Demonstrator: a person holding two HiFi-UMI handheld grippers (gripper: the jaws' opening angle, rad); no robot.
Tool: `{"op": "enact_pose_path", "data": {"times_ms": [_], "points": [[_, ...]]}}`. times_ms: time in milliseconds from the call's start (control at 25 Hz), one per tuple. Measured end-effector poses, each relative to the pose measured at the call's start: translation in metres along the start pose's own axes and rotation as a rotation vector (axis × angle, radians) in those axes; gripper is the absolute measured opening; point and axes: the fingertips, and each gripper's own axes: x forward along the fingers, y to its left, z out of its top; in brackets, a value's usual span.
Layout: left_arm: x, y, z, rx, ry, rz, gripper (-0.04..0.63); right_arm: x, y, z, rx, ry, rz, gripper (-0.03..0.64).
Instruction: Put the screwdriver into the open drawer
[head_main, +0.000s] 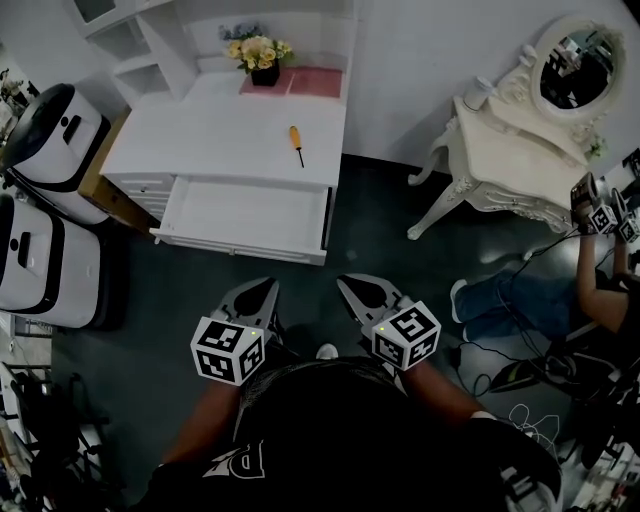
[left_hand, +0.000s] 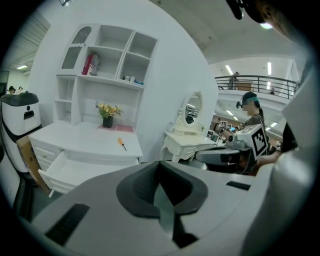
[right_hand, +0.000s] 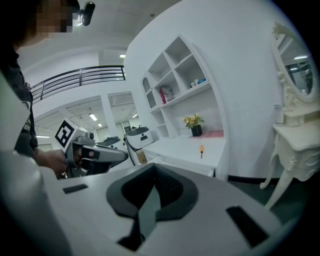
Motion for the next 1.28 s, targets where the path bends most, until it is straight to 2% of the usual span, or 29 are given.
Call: {"op": "enact_pose_path", "data": {"times_ms": [440, 880, 1280], "points": [[0.022, 0.063, 0.023, 0.013, 0.019, -0.012, 0.015, 0.059, -0.014, 0.027, 0.007, -0.002, -0.044, 0.009], [0.061, 0.131, 0.061, 0.023, 0.032, -0.068, 0.015, 0.128, -0.040, 0.059, 0.014, 0.007, -0.112, 0.009], [0.087, 0.187, 0.091, 0.066, 0.061, -0.157, 0.015, 0.187, -0.055, 0.082, 0.019, 0.014, -0.202, 0.009]]}}
